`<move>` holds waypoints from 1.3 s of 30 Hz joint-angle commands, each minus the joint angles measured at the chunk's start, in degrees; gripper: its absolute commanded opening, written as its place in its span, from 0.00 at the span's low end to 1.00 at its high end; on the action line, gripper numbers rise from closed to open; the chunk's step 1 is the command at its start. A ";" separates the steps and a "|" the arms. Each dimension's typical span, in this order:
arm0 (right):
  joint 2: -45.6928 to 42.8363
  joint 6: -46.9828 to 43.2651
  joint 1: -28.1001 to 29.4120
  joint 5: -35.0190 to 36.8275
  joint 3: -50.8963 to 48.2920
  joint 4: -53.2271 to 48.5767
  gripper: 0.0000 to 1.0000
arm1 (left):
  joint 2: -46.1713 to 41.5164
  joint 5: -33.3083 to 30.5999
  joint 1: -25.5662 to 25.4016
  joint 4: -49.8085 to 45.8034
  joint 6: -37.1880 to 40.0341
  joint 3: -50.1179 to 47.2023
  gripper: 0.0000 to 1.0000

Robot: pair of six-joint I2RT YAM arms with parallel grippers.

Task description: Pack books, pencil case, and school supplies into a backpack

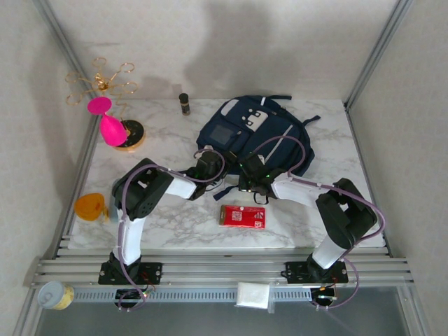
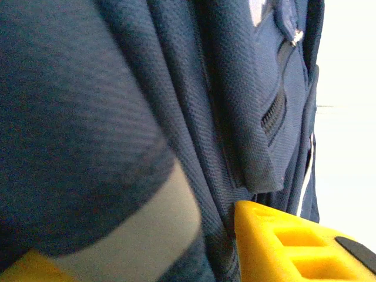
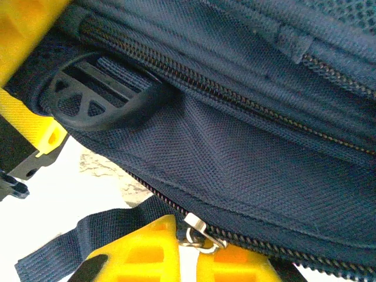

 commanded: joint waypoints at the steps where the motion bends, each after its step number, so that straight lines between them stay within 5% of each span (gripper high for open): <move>1: -2.78 -0.07 -0.09 -0.86 0.46 -2.41 0.00 | 1.11 -2.06 -0.72 1.74 -0.91 1.15 0.32; 9: -8.60 2.41 -0.76 1.14 -3.57 -6.73 0.00 | -5.52 -5.81 2.05 -6.19 4.12 -2.08 0.00; 18: -16.31 1.69 -0.76 -1.62 -9.14 -10.94 0.00 | -10.85 -2.11 9.43 -11.98 11.03 -3.58 0.00; 25: -13.80 0.08 3.89 -4.68 -5.35 -6.30 0.00 | -12.92 1.34 7.98 -9.24 9.30 -4.30 0.00; 29: -8.33 0.60 6.44 -5.22 -2.78 -1.35 0.23 | -13.52 1.51 6.72 -9.07 8.78 -4.18 0.00; 39: -3.26 -1.43 3.63 -9.24 -8.22 19.88 0.45 | -13.91 1.23 6.14 -11.29 9.07 -3.23 0.00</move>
